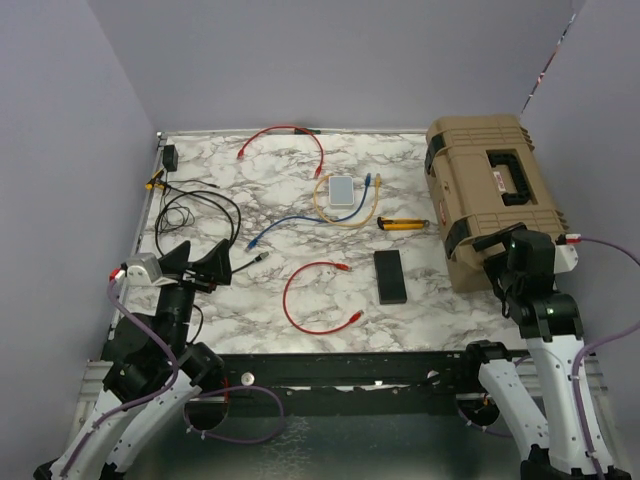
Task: Insert the plug into the switch port
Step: Adjust the switch port at the center of the board.
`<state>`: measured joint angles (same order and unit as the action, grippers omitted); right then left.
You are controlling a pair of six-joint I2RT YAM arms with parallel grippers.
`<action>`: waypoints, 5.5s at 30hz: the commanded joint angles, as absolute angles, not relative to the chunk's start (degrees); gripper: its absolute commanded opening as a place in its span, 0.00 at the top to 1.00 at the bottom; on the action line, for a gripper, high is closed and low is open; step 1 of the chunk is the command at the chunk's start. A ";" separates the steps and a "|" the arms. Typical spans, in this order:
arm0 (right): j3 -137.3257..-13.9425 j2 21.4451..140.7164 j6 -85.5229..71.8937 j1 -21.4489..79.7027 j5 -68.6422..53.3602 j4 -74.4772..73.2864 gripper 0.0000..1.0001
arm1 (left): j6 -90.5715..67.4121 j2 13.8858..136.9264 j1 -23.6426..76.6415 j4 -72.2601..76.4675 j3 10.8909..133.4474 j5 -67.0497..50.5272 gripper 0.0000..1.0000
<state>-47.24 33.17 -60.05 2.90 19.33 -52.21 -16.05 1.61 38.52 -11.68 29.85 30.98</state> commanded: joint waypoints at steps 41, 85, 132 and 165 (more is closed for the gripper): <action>-60.26 51.23 -25.49 4.26 -5.34 -30.23 0.00 | -16.10 17.82 31.05 -13.89 31.66 27.19 0.01; -34.33 70.29 -48.09 38.40 3.99 -19.49 0.00 | -15.75 21.85 28.32 -13.57 31.85 24.08 0.01; -72.06 107.30 -32.35 36.86 40.61 -45.68 0.00 | -15.90 17.21 29.71 -12.97 31.38 22.78 0.01; -80.93 108.43 -22.97 31.84 12.98 -29.67 0.20 | -24.93 46.32 30.59 -14.08 33.94 -6.81 0.01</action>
<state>-78.11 105.43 -21.26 33.12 10.92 -29.45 -25.67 46.19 30.37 -15.09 33.95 -4.84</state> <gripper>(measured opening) 0.853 0.988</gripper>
